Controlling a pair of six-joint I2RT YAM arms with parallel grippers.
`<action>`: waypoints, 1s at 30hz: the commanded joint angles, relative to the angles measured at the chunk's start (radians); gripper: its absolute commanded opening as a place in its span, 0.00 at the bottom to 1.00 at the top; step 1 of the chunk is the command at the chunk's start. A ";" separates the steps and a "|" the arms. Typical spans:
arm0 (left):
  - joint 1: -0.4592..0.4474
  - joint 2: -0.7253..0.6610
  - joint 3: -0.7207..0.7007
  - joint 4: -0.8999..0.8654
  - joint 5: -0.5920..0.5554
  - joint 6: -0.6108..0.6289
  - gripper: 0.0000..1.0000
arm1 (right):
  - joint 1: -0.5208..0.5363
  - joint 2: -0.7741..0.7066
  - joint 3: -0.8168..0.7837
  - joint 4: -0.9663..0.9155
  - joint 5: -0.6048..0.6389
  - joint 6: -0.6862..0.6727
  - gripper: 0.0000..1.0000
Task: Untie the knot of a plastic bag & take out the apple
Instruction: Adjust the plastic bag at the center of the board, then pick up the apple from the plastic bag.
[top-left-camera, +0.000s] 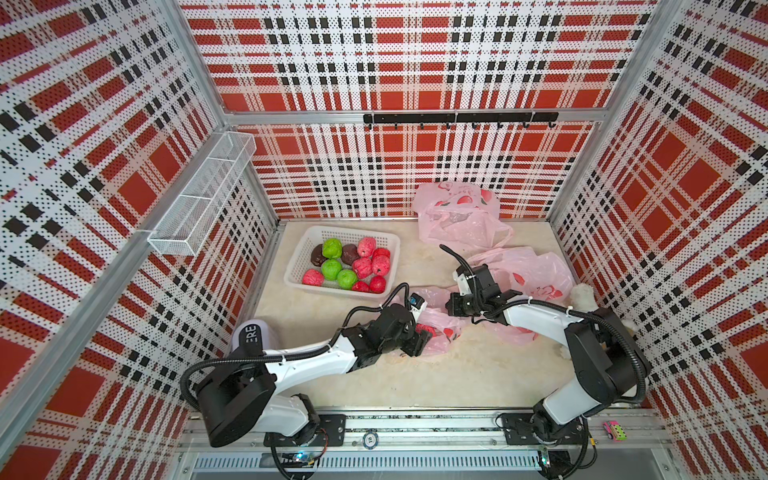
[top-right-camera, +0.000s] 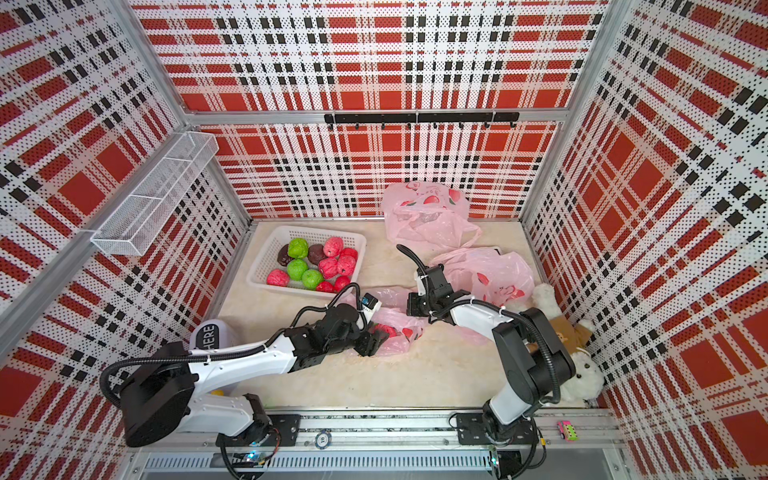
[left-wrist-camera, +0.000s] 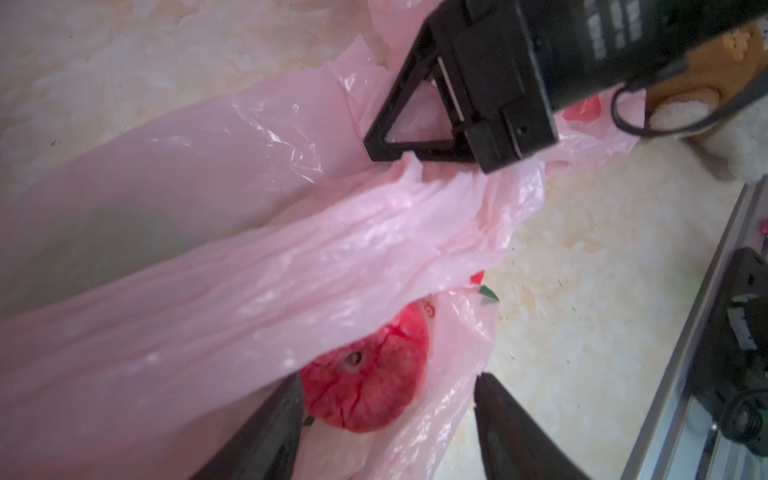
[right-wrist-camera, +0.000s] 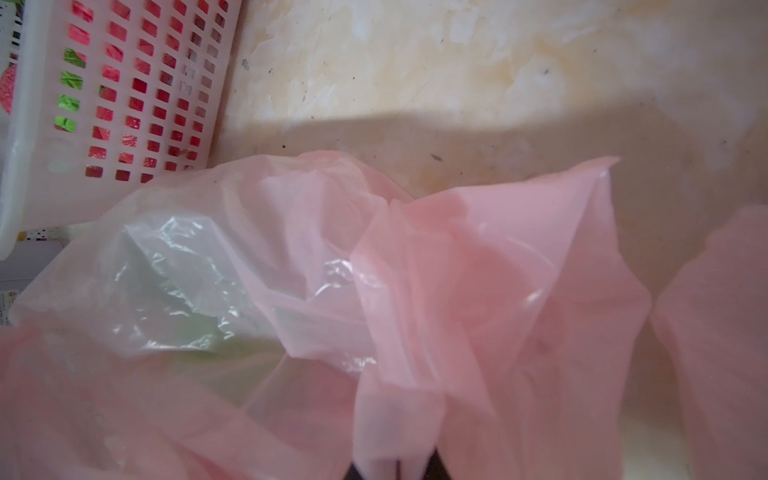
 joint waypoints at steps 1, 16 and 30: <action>0.014 0.051 0.036 -0.031 -0.012 -0.071 0.68 | -0.002 0.005 -0.018 0.047 -0.011 0.011 0.00; 0.022 0.272 0.135 0.001 0.045 -0.085 0.69 | -0.004 0.009 -0.006 0.062 -0.028 0.009 0.00; 0.052 -0.080 0.046 -0.092 0.037 0.064 0.59 | -0.041 -0.006 0.033 0.022 -0.001 -0.020 0.01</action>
